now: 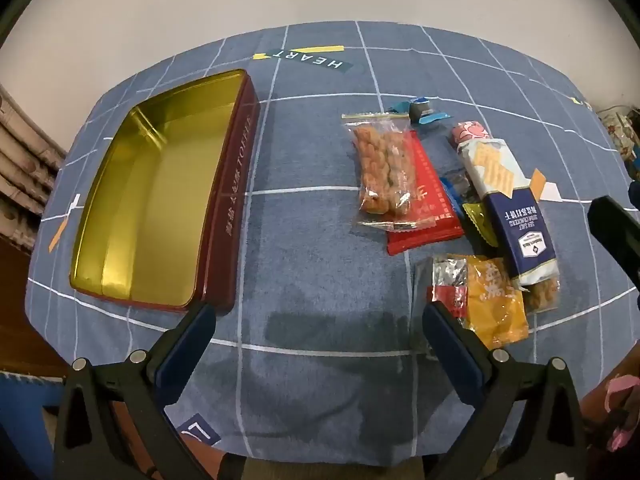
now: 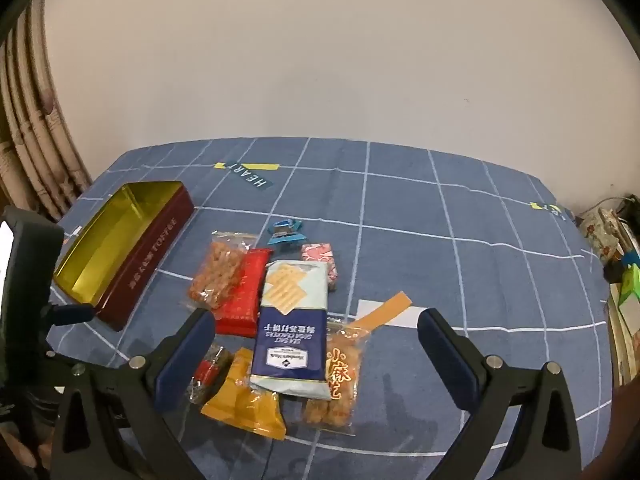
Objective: Organize snacks
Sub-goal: 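Move the left tool toward the dark seaweed packet with red label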
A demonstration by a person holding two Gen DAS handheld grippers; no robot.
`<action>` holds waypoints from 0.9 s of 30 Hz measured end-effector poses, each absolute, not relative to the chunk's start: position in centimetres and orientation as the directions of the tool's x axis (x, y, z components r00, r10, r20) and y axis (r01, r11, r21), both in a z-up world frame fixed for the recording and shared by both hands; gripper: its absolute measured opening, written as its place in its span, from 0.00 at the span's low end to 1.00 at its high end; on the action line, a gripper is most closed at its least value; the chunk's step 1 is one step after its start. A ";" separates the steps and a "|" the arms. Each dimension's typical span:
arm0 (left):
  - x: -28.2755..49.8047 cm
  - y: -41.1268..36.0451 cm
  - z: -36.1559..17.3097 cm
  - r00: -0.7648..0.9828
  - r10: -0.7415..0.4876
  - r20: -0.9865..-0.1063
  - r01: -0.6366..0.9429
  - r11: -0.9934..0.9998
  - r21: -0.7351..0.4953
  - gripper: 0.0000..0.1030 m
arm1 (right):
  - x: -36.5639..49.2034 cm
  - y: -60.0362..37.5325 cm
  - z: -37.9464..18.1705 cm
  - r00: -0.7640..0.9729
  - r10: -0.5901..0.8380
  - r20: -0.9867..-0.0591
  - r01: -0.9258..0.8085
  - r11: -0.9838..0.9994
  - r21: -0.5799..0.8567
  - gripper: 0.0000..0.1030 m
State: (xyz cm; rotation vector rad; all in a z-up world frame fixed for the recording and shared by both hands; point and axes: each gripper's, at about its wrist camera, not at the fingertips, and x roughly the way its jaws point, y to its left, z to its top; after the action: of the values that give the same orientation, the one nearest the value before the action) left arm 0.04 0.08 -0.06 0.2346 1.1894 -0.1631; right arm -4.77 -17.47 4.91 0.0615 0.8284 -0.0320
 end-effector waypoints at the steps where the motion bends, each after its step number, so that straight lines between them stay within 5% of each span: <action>1: 0.1 0.1 -0.1 0.362 -0.002 -0.932 0.248 0.964 0.095 1.00 | -4.7 -17.5 4.9 0.674 -0.001 -0.738 0.053 0.997 0.048 1.00; 27: -0.2 0.6 -0.6 0.335 -0.009 -0.942 0.256 0.963 0.082 1.00 | -4.7 -17.3 3.9 0.620 -0.004 -0.784 0.045 0.999 0.031 1.00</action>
State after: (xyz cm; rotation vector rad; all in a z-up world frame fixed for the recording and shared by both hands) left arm -0.16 0.61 -0.62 0.2317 1.2195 -0.1746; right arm -4.74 -17.30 3.87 0.0491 0.9013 -0.0279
